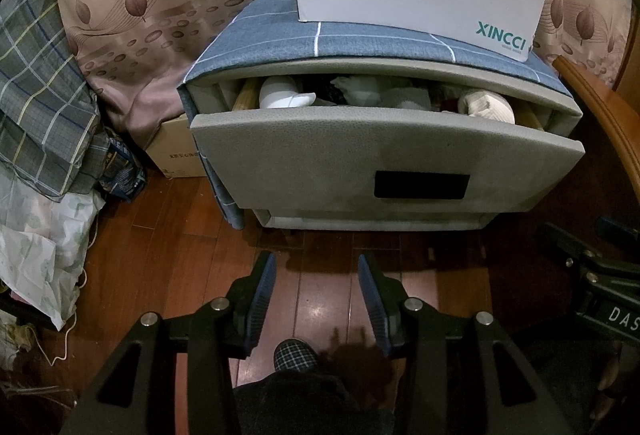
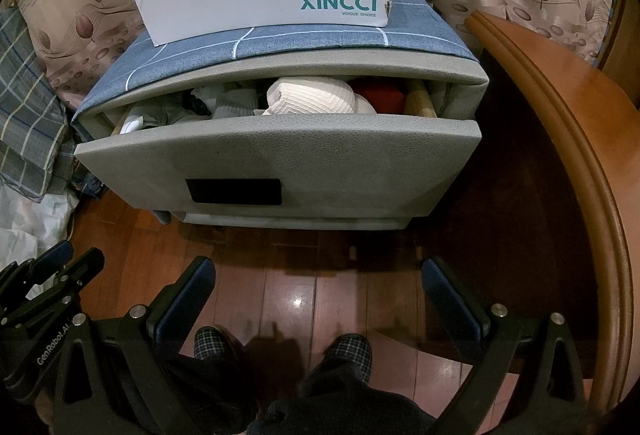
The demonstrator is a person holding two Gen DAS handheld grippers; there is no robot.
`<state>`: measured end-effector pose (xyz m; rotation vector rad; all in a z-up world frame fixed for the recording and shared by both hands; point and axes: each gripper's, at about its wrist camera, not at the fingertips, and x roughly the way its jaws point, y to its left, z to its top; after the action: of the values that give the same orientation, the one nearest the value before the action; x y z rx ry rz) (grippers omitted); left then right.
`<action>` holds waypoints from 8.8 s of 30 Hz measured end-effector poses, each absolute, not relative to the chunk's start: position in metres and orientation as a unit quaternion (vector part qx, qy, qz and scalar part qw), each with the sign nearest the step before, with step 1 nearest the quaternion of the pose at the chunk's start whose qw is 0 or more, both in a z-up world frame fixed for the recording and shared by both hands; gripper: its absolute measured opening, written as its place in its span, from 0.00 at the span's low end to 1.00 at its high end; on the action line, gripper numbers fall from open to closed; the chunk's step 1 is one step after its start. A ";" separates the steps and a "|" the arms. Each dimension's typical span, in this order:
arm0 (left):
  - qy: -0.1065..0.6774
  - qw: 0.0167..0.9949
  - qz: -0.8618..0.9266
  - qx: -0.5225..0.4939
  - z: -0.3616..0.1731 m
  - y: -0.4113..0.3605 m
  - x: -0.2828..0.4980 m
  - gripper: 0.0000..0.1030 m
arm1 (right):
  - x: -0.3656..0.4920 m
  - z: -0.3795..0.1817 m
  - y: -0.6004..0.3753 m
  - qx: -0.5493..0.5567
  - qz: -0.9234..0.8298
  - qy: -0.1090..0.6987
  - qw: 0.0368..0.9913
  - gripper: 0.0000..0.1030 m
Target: Take underwear out of drawer
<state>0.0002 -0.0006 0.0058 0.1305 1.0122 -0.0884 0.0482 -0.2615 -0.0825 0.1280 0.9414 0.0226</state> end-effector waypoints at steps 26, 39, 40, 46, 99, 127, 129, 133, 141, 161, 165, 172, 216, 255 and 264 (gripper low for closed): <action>0.444 0.893 -0.053 0.039 0.030 0.005 0.011 0.42 | 0.055 -0.068 -0.271 0.080 0.029 0.434 0.897 0.99; 0.437 0.897 -0.055 0.039 0.043 0.013 0.093 0.42 | 0.127 -0.050 -0.285 0.057 0.021 0.435 0.898 0.99; 0.441 0.895 -0.057 0.038 0.042 0.013 0.100 0.42 | 0.135 -0.053 -0.284 0.054 0.021 0.438 0.897 0.99; 0.449 0.890 -0.063 0.046 0.030 0.005 0.131 0.42 | 0.164 -0.064 -0.281 0.044 0.013 0.447 0.894 0.99; 0.572 0.807 -0.084 0.116 -0.024 0.011 0.065 0.46 | 0.098 -0.119 -0.287 0.076 0.039 0.594 0.800 0.99; 0.575 0.812 -0.095 0.030 -0.004 0.040 0.066 0.48 | 0.100 -0.109 -0.283 0.086 0.045 0.530 0.842 0.99; 0.573 0.814 -0.090 0.024 0.003 0.047 0.071 0.48 | 0.099 -0.109 -0.286 0.099 0.045 0.523 0.845 0.99; 0.577 0.813 -0.075 0.023 0.011 0.057 0.082 0.48 | 0.097 -0.109 -0.292 0.120 0.047 0.514 0.848 0.99; 0.622 0.781 -0.061 -0.007 -0.002 0.062 0.105 0.48 | 0.095 -0.107 -0.291 0.116 0.041 0.508 0.852 0.99; 0.647 0.761 -0.029 -0.040 -0.045 0.055 0.141 0.48 | 0.097 -0.112 -0.296 0.135 0.054 0.516 0.844 0.99; 0.653 0.756 -0.029 -0.027 -0.055 0.051 0.139 0.48 | 0.097 -0.112 -0.294 0.130 0.053 0.517 0.845 0.99; 0.670 0.740 -0.028 -0.057 -0.071 0.054 0.140 0.48 | 0.098 -0.112 -0.294 0.127 0.052 0.519 0.843 0.99; 0.566 0.822 -0.056 -0.039 -0.008 0.045 0.083 0.28 | 0.151 -0.122 -0.278 0.134 0.040 0.636 0.759 0.99; 0.545 0.833 -0.066 -0.074 -0.015 0.048 0.072 0.28 | 0.130 -0.140 -0.274 0.056 -0.016 0.615 0.786 0.72; 0.539 0.837 -0.067 -0.067 -0.008 0.051 0.070 0.28 | 0.113 -0.144 -0.271 0.026 -0.022 0.618 0.785 0.67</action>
<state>0.0696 0.0513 -0.0083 -0.1416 1.1417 -0.1416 0.1132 -0.2710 -0.1441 0.0570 1.3331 -0.0470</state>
